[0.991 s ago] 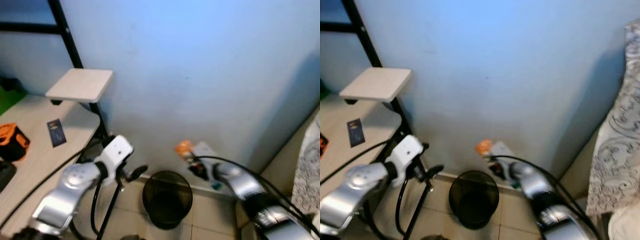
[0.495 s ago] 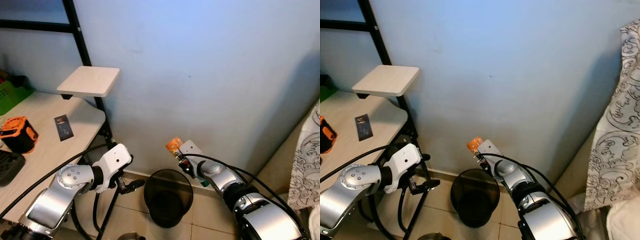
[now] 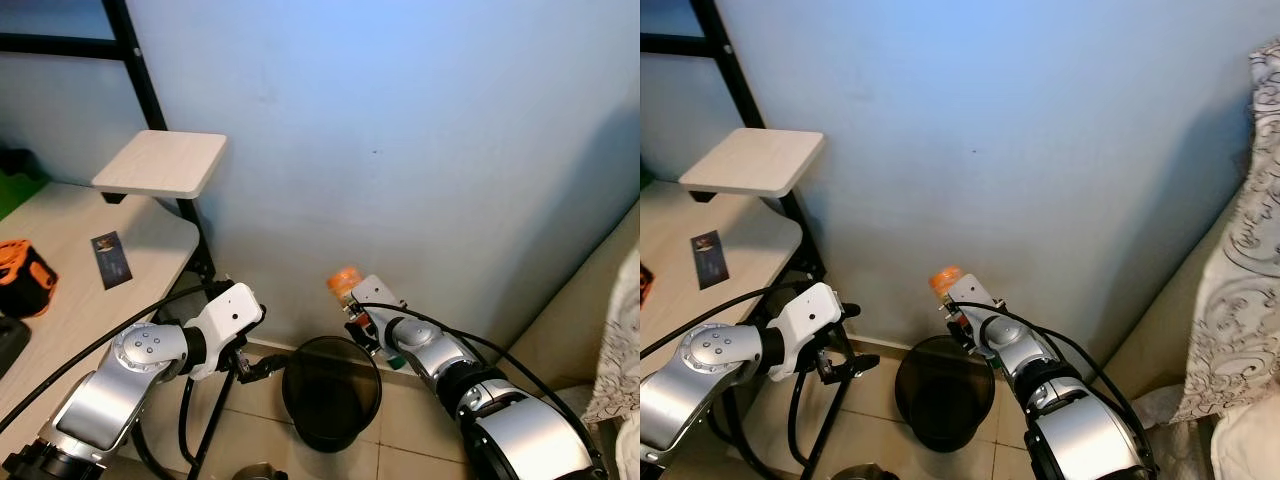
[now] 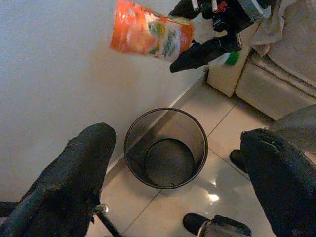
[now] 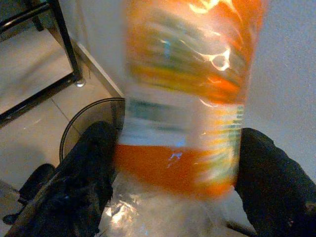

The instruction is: Clean up the room

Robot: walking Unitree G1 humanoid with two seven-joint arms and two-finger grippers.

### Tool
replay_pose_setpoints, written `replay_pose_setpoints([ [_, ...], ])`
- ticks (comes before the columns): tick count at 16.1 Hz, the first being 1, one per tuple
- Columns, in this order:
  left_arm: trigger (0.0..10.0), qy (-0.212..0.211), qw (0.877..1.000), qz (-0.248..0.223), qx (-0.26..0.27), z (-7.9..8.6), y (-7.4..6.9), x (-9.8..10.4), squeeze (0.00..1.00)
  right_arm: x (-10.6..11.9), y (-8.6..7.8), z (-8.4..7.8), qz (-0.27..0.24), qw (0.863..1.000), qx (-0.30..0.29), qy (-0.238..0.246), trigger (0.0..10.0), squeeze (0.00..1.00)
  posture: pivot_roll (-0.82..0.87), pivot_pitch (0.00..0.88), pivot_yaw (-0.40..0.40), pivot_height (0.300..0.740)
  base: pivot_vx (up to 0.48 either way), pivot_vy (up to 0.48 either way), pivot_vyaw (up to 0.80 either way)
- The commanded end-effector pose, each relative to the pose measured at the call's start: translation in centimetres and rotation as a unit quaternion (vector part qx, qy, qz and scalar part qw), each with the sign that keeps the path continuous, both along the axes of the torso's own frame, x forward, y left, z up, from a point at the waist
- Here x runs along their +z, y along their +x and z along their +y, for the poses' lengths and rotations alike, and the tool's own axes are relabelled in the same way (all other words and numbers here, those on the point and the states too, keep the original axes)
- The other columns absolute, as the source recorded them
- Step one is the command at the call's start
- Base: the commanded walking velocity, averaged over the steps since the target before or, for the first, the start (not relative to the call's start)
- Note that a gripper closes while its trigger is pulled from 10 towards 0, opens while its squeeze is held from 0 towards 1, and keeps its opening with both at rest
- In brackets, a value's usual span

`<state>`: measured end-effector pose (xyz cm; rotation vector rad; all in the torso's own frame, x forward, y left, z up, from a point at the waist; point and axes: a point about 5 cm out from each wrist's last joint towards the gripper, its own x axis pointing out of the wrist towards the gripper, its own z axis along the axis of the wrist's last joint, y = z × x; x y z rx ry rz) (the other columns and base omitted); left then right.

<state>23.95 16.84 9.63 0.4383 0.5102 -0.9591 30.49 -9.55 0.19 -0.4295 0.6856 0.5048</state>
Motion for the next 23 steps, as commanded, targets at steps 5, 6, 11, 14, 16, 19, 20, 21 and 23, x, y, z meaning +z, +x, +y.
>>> replay_pose_setpoints([
  [5, 10.0, 0.012, 1.0, -0.005, 0.005, 0.6, 0.0, 0.1, 0.0, 0.3, 0.2, 0.6, -0.006, 1.0, 0.007, 0.001, 10.0, 1.0, 0.09, 0.0, 0.016, 0.74, 0.0, 0.0, 0.0],
  [6, 10.0, 0.011, 1.0, -0.005, 0.006, 0.6, 0.0, 0.1, 0.0, 0.2, 0.1, 0.6, -0.005, 1.0, 0.007, 0.002, 10.0, 1.0, 0.09, 0.0, 0.016, 0.74, 0.0, 0.0, 0.0],
  [11, 10.0, -0.02, 0.995, -0.053, 0.087, 0.8, 0.1, 0.2, 0.0, 0.8, 0.5, -1.7, -0.03, 0.996, -0.043, 0.075, 10.0, 1.0, 0.06, 0.0, 0.035, 0.74, 0.0, 0.0, 0.0],
  [14, 10.0, -0.079, 0.963, -0.13, 0.221, -0.1, 0.6, 1.6, 0.0, 4.1, -1.3, -6.1, -0.122, 0.961, -0.117, 0.217, 10.0, 1.0, 0.02, 0.0, 0.069, 0.74, 0.0, 0.0, -0.26],
  [16, 10.0, -0.083, 0.943, -0.149, 0.285, 0.0, 0.3, 1.8, 0.0, 5.8, -2.4, -7.2, -0.169, 0.938, -0.172, 0.249, 10.0, 1.0, 0.02, 0.0, 0.076, 0.74, 0.0, 0.0, -0.78],
  [19, 10.0, -0.079, 0.931, -0.152, 0.323, 0.2, -0.2, 1.6, 0.0, 7.0, -3.3, -7.3, -0.199, 0.917, -0.219, 0.267, 10.0, 1.0, 0.05, 0.0, 0.067, 0.74, 0.0, 0.0, -0.78],
  [20, 10.0, -0.075, 0.925, -0.154, 0.339, 0.6, -0.7, 1.5, 0.0, 7.5, -4.1, -7.0, -0.197, 0.917, -0.22, 0.267, 10.0, 1.0, 0.06, 0.0, 0.059, 0.74, 0.0, 0.0, -0.78],
  [21, 10.0, -0.068, 0.92, -0.153, 0.354, 1.1, -1.2, 1.3, 0.0, 8.0, -4.6, -7.0, -0.195, 0.917, -0.227, 0.265, 10.0, 1.0, 0.06, 0.0, 0.044, 0.74, 0.0, 0.0, -0.78],
  [23, 10.0, -0.07, 0.915, -0.146, 0.37, 1.4, -1.5, 1.1, 0.0, 8.2, -4.7, -7.1, -0.193, 0.915, -0.245, 0.257, 10.0, 1.0, 0.06, 0.0, 0.045, 0.74, 0.0, 0.0, -0.79],
])
